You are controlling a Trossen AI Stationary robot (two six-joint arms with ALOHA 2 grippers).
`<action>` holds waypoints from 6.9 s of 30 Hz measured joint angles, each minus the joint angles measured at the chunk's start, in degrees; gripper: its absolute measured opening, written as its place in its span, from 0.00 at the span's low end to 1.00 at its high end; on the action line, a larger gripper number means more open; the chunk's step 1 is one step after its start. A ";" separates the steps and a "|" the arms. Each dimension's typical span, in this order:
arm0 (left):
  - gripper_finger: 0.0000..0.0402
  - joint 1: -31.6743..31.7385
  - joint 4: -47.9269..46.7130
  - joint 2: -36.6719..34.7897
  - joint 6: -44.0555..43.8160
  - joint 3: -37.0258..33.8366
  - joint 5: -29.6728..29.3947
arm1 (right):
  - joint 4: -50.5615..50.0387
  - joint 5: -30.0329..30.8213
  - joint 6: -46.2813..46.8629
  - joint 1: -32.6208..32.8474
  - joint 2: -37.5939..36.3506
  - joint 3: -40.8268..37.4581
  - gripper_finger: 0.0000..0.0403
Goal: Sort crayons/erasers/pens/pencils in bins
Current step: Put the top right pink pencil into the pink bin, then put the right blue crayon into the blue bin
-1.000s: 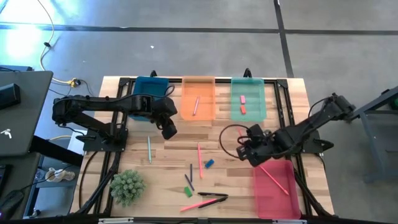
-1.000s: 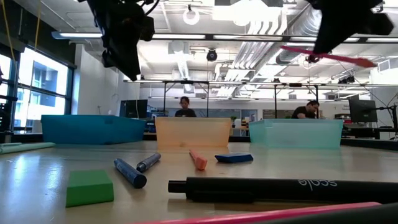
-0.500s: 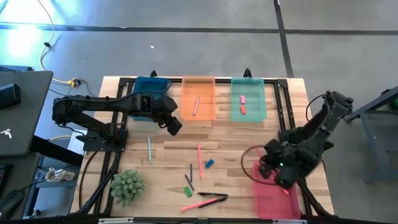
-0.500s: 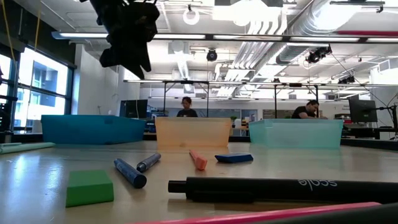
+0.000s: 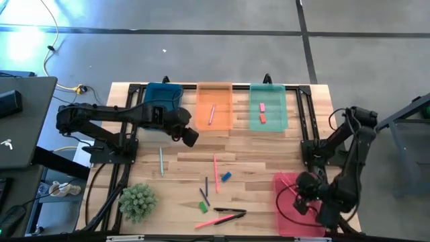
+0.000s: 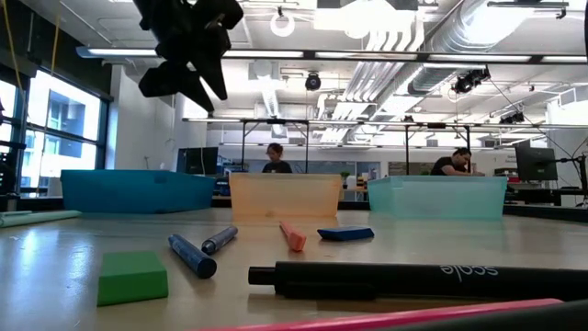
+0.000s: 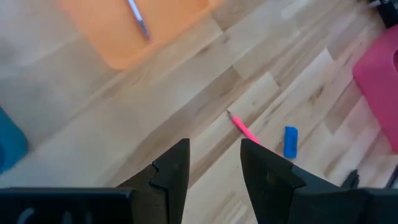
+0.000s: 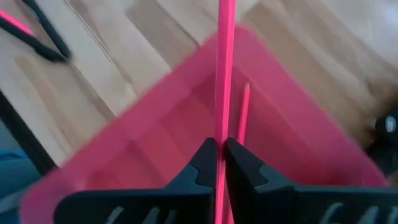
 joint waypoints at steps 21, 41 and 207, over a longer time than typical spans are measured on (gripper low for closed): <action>0.32 -5.54 0.90 0.00 -7.93 0.00 -3.58 | 7.90 -1.70 11.51 6.41 14.02 -0.02 0.00; 0.32 -5.54 0.86 0.00 -5.64 0.00 -3.35 | 10.01 -5.17 10.82 4.20 18.53 -0.04 0.08; 0.17 -19.26 9.07 39.60 77.97 11.10 8.89 | 8.20 3.33 -20.77 -59.28 -5.27 0.02 0.22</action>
